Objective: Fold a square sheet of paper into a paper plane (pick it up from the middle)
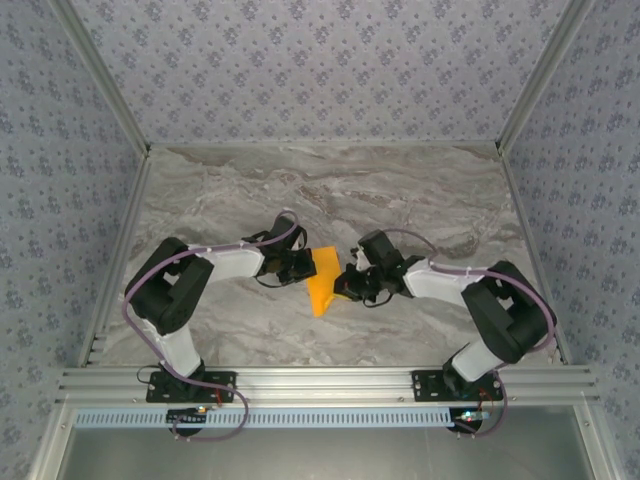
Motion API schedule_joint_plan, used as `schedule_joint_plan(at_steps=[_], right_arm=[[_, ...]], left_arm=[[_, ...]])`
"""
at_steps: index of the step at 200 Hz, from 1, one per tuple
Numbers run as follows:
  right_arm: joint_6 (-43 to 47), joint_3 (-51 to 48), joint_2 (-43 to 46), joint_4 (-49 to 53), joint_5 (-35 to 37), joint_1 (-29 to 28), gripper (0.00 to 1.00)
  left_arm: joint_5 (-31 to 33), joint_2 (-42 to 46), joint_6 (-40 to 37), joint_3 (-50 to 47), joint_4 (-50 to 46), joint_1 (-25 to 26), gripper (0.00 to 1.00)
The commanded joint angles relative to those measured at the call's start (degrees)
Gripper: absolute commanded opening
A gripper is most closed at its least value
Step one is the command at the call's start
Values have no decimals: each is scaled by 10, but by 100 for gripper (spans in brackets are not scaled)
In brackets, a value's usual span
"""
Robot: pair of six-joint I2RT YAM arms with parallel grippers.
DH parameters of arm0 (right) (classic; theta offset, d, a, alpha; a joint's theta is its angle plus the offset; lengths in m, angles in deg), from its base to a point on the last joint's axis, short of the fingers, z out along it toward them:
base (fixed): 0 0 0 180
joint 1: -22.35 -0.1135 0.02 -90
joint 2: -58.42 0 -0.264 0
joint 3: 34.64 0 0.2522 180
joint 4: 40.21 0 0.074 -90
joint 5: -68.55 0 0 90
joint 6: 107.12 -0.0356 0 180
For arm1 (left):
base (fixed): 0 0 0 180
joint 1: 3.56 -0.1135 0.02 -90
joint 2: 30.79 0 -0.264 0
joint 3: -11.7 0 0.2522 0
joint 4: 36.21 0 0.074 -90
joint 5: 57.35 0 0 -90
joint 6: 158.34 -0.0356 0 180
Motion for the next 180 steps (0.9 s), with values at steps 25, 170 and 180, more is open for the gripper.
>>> schedule_joint_plan(at_steps=[25, 170, 180], right_arm=[[-5, 42, -61, -28, 1, -15, 6], [1, 53, -102, -51, 18, -19, 5], [1, 52, -102, -55, 17, -19, 5]], left_arm=[[10, -12, -24, 20, -57, 6, 5], [33, -8, -37, 11, -40, -13, 6], [35, -12, -38, 12, -46, -12, 6]])
